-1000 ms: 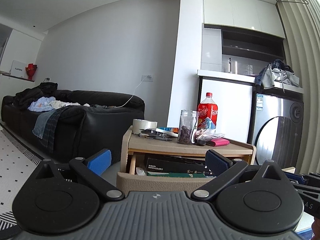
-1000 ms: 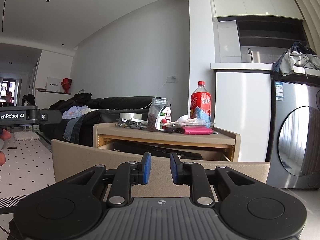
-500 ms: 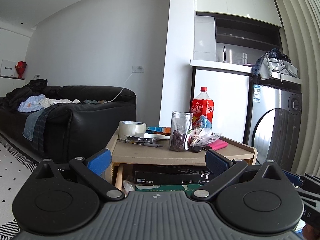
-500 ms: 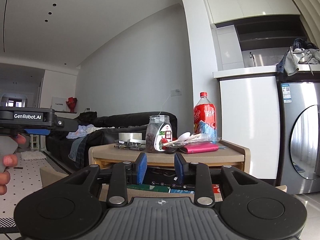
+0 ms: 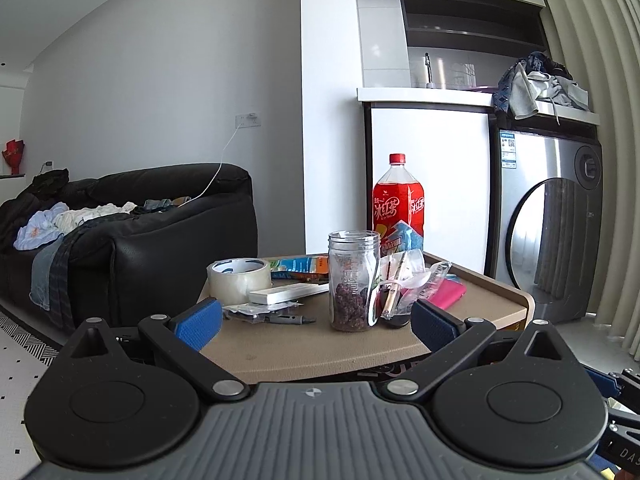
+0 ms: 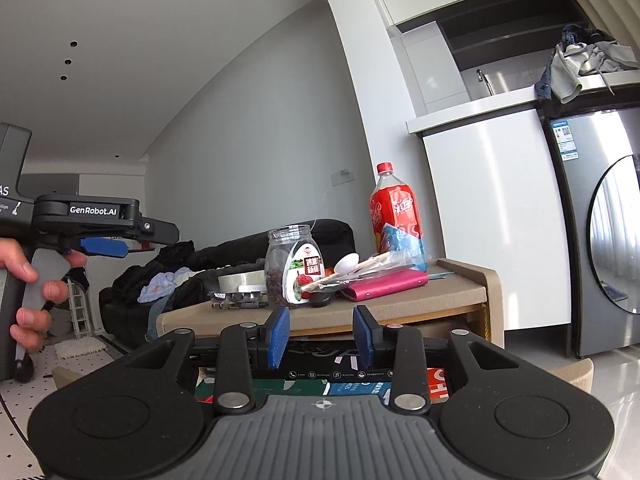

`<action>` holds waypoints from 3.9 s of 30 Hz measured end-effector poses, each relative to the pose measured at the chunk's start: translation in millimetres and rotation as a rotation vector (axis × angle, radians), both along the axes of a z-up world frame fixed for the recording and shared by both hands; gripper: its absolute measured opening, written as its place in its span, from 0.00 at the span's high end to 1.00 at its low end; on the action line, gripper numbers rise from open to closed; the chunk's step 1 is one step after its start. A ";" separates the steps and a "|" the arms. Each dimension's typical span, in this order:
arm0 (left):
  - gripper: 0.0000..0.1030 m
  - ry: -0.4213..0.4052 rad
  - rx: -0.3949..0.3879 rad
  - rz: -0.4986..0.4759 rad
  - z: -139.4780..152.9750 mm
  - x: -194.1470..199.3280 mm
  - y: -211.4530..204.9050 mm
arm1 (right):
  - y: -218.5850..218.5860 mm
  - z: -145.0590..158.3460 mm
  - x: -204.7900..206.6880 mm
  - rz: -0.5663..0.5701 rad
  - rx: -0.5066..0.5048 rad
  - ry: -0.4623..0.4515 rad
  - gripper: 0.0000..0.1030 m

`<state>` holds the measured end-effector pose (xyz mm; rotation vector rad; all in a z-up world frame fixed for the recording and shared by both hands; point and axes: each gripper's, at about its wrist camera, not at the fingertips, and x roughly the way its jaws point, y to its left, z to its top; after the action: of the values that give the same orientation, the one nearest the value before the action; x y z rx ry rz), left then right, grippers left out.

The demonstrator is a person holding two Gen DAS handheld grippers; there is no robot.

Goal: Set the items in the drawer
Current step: 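Move the left gripper over the nightstand top toward the thin white stick, then close the left gripper on the thin white stick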

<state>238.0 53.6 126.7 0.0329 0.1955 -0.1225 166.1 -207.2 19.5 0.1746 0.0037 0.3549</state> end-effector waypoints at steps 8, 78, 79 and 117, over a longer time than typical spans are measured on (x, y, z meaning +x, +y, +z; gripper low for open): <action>0.00 0.057 0.065 -0.057 13.1 34.7 -40.1 | -11.4 -0.2 -1.1 0.017 0.041 0.022 0.62; 0.45 0.450 0.323 -0.172 18.3 260.6 -154.5 | -43.7 2.1 17.7 0.126 0.125 0.136 0.55; 0.46 0.451 0.325 -0.173 18.9 260.4 -154.7 | -44.6 2.1 18.3 0.128 0.131 0.138 0.55; 0.93 0.534 0.510 -0.137 8.3 253.8 -180.1 | -45.6 2.2 16.5 0.089 0.120 0.126 0.55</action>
<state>491.8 -126.5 135.0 0.5260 0.7555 -0.2149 182.7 -252.8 21.8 0.3157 0.1146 0.4330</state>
